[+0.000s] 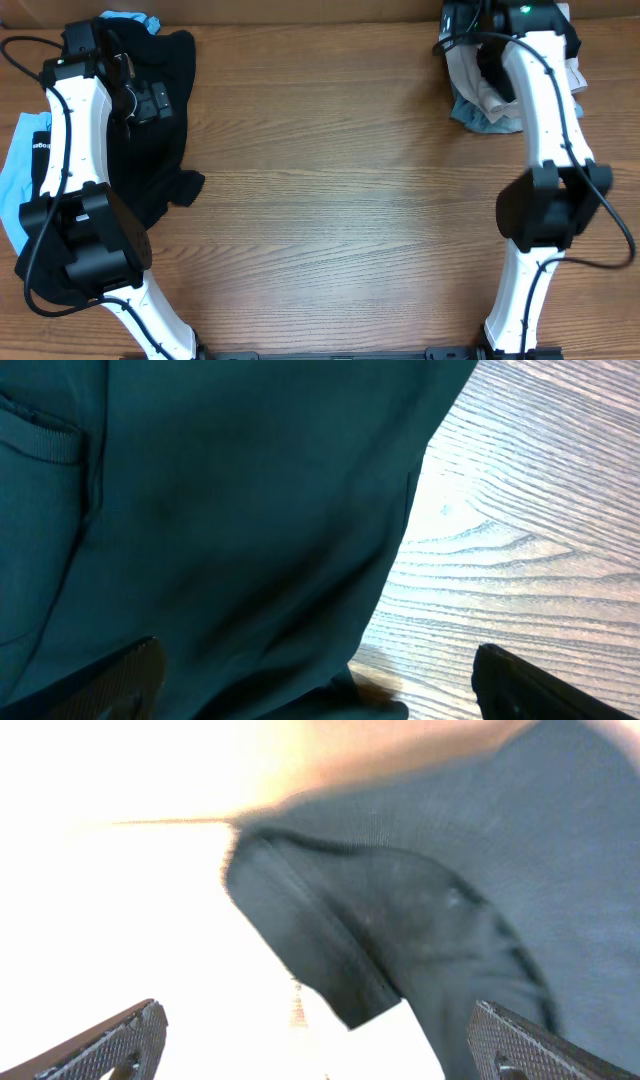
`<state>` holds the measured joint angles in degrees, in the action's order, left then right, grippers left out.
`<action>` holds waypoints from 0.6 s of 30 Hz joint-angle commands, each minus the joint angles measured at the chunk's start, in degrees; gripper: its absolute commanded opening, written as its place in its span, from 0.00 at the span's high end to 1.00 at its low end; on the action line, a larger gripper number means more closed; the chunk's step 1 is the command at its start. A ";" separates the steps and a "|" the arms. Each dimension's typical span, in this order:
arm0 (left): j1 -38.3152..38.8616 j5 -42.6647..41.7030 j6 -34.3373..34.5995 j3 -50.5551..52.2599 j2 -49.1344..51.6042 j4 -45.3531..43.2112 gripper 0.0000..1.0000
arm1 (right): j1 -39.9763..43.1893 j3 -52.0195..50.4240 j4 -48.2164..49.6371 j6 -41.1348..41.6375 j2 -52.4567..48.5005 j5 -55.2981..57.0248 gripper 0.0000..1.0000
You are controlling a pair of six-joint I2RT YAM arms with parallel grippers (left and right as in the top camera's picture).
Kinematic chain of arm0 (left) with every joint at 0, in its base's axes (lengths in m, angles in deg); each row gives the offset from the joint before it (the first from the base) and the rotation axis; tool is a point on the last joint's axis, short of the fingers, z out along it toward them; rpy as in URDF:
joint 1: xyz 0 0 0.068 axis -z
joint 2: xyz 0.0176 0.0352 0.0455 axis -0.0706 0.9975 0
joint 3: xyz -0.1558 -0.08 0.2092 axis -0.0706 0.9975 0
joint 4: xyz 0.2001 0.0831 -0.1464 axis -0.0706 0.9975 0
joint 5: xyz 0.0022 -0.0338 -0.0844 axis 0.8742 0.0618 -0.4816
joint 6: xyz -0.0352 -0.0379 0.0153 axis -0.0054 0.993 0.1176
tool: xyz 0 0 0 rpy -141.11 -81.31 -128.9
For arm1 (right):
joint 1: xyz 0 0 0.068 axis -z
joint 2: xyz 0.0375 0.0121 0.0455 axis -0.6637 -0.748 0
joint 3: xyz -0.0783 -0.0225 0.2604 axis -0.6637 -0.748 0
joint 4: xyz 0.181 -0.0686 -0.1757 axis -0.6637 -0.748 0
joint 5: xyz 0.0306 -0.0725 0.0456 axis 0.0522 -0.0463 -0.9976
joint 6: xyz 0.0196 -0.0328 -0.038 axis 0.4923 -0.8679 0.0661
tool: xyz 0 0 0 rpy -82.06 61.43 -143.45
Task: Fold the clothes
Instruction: 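Lower the bundle onto the folded clothes stack and open the right gripper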
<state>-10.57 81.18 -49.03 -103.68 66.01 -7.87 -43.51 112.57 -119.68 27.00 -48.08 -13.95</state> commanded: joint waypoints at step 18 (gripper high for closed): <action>0.39 -0.42 -0.04 0.37 -0.33 -0.04 0.00 | -2.19 10.34 -4.15 1.18 31.41 -2.86 0.00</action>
<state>-10.57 81.18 -49.03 -103.68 66.01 -7.87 -45.94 124.07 -123.33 27.92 -13.72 -16.53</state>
